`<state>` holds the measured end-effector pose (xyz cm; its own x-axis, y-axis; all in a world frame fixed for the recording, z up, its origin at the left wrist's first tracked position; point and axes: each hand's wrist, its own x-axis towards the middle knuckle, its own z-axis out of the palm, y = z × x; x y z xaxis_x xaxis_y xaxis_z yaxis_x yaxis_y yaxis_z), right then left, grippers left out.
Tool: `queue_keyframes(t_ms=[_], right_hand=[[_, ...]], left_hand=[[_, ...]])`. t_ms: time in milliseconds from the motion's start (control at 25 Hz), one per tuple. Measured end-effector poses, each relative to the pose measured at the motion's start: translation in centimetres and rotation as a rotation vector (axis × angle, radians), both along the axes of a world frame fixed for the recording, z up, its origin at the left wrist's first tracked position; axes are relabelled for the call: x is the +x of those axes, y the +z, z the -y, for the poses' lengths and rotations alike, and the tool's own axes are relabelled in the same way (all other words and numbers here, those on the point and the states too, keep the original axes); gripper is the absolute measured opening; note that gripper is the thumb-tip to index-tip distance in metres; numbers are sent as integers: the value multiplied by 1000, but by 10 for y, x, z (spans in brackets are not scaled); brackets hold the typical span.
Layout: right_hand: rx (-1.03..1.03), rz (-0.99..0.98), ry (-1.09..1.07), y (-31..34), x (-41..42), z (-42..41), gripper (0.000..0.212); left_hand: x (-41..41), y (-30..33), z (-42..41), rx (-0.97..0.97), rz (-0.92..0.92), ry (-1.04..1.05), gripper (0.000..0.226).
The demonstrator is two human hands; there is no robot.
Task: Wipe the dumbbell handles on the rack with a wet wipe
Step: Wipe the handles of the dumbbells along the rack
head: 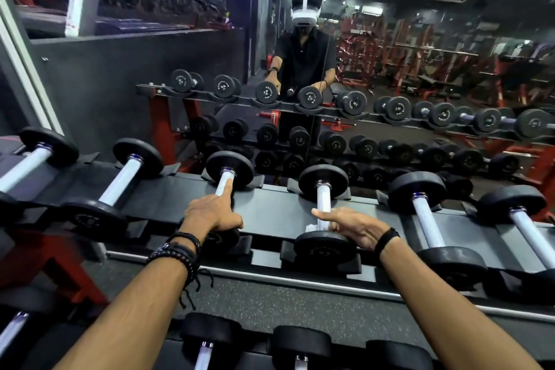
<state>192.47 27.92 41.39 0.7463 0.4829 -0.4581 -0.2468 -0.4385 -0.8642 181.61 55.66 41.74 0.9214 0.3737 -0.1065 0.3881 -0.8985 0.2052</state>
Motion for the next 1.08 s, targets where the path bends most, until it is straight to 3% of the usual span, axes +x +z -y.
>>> queue_keyframes(t_ms=[160,280,360,480,560,680,800,920,1080], right_hand=[[-117,130,-92,-18,15,-10,69],[-74,-18,-68,-19,20,-16,87],[-103,-45,6,-19,21,-15,82],[-110,51,13,-13,11,-14,46],[-148,162,26,-10,5,-10,33],[-364,417,24,-1,1,1,37],[-337,631,-51,2,-3,9,50],[-283,800,14,0,-5,6,30],[-471,900,176,9,-2,4,26]], left_hand=[[-1,-2,-1,3,36,22,116],[0,-2,0,3,33,24,115],[2,-3,-1,-2,40,22,115],[0,-2,-4,-21,31,12,116],[-2,-1,-4,-22,36,9,116],[-3,-1,-3,-5,49,8,114],[-3,-1,-3,-4,53,10,114],[-2,-1,-2,-9,53,7,114],[-4,-1,-2,9,63,-5,112]])
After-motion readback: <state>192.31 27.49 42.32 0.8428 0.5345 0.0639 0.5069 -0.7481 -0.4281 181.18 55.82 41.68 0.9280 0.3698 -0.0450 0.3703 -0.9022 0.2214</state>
